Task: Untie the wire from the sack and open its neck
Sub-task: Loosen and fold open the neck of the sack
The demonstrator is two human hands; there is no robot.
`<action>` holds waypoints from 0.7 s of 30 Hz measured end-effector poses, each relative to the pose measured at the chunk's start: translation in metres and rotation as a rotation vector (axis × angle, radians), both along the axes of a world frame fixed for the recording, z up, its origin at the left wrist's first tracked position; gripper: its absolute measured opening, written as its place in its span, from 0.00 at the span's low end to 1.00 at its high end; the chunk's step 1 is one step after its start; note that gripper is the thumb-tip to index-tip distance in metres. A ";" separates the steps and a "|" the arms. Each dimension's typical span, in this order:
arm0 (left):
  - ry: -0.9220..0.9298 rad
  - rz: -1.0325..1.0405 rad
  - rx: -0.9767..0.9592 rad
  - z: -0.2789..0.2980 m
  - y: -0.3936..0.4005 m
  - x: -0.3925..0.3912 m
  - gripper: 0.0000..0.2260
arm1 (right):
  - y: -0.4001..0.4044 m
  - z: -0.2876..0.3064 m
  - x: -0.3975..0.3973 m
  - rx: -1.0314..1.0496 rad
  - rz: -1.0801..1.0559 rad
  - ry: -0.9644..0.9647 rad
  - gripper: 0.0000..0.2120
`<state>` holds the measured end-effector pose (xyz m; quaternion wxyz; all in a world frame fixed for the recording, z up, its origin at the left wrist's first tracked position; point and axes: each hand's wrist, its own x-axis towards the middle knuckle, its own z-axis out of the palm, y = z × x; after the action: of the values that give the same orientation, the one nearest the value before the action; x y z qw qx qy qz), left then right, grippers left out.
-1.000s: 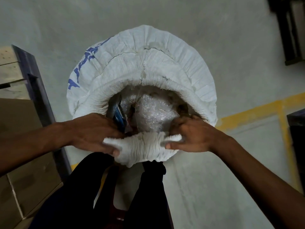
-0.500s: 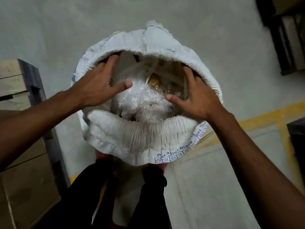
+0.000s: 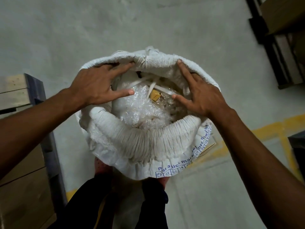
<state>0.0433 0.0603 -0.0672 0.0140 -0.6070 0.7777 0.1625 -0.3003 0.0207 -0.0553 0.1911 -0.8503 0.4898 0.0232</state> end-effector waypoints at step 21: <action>0.161 0.013 0.146 -0.016 0.013 -0.001 0.37 | 0.005 -0.021 0.036 -0.084 -0.159 -0.319 0.25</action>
<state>0.0424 0.0730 -0.0834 -0.0053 -0.5946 0.7584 0.2670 -0.2641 0.0255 -0.0764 0.2317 -0.8090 0.5196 -0.1477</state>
